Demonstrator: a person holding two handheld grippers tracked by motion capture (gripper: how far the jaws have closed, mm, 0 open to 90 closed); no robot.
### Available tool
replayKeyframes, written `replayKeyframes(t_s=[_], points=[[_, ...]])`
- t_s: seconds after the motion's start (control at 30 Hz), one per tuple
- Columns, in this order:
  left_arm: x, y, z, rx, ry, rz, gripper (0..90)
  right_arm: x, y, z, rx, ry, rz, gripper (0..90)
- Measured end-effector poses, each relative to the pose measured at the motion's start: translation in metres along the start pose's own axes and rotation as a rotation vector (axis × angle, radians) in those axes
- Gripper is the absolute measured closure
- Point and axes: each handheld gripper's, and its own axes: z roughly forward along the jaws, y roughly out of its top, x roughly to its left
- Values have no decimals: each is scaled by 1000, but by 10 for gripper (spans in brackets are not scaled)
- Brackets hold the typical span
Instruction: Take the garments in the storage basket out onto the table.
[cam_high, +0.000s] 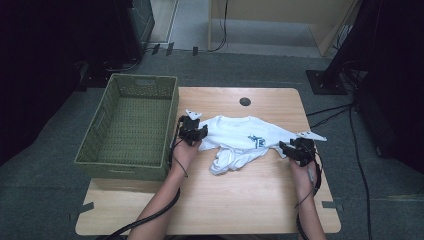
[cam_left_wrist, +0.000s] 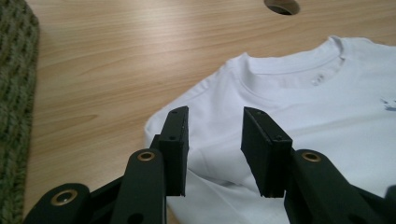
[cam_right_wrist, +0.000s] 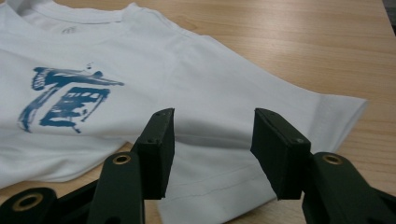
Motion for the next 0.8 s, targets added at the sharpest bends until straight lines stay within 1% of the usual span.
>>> replayKeyframes(t_s=[0.2,0.23,0.37,0.43,0.57,0.7,0.8], points=[[-7,-5,-6,17,-42,19,630,13,1,-4,11,26,-29,533],[-8,-6,-6,20,-45,16,630,15,1,-5,10,30,-31,533],[-10,-10,-7,30,-64,29,620,18,0,-6,11,42,-25,542],[-12,-11,-10,31,-73,37,619,19,0,-6,13,55,-18,556],[-16,-15,-14,26,-88,57,622,26,1,-6,19,72,-30,586],[-21,-20,-21,10,-102,83,622,35,2,-7,19,90,-49,601],[-23,-24,-26,10,-116,99,618,41,2,-8,14,99,-63,612]])
